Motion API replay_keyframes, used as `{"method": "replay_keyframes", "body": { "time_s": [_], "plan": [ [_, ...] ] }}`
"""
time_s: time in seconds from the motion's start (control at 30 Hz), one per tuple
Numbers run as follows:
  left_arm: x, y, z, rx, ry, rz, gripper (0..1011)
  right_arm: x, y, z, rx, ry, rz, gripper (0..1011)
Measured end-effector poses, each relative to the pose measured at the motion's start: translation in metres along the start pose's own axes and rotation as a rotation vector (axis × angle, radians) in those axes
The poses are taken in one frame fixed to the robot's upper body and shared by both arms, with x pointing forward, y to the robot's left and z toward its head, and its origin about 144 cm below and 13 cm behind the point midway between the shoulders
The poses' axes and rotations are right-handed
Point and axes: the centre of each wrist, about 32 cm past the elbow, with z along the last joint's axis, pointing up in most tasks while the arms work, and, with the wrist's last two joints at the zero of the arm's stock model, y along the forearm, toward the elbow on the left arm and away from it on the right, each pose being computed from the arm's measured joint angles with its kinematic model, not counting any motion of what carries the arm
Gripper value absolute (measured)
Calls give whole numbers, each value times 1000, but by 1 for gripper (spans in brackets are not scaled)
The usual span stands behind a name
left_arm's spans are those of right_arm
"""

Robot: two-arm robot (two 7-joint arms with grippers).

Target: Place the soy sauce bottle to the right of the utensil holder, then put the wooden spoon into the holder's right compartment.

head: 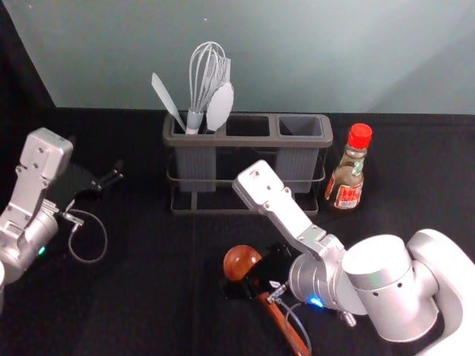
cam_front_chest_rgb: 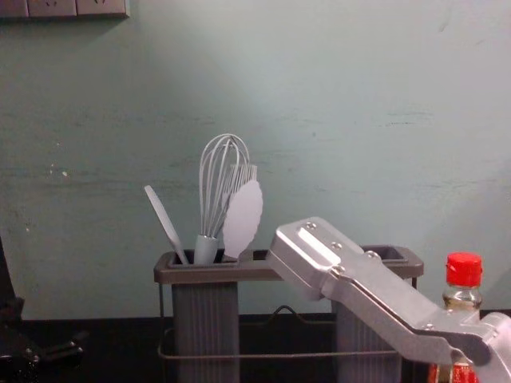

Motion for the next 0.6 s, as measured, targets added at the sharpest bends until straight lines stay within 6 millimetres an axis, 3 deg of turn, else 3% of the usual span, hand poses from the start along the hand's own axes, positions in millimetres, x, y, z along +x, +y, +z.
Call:
{"method": "replay_keyframes", "body": {
  "time_s": [0.6],
  "plan": [
    [0,0,0,0,0,0,1011,2,5,2,-8,-5,-7,1000]
  ]
}}
